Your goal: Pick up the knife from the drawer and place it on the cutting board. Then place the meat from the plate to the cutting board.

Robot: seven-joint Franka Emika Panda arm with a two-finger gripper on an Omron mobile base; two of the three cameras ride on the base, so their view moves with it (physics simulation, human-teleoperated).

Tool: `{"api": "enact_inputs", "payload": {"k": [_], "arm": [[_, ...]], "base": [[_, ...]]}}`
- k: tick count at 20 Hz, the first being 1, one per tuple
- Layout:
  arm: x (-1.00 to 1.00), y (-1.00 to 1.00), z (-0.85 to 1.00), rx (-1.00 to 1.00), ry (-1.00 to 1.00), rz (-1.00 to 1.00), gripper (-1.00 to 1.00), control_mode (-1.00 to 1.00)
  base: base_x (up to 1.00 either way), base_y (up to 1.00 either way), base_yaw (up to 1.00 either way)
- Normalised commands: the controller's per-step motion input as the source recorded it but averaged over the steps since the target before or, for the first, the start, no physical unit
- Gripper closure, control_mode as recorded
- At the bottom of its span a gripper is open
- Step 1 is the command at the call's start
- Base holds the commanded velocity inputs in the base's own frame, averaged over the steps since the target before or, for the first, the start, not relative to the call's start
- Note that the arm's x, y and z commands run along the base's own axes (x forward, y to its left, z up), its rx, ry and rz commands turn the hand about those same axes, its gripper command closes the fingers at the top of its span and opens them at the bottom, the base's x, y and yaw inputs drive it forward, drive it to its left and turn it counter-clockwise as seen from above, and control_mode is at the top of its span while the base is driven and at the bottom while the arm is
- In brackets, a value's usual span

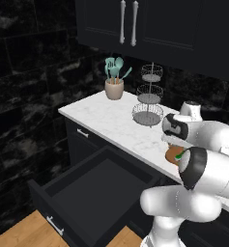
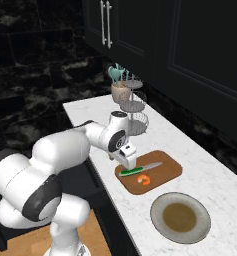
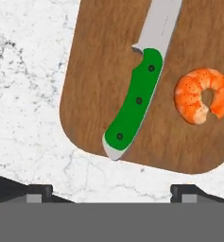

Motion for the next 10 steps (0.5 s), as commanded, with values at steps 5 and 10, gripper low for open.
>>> {"api": "enact_inputs", "payload": {"k": [5, 10], "arm": [[-0.18, 0.99, 0.36, -0.11, -0.10, 0.18, -1.00, -1.00], [-0.58, 0.60, 0.13, -0.06, -0.07, 0.16, -1.00, -1.00]], "base": [[0.00, 0.00, 0.00], [0.00, 0.00, 0.00]]}}
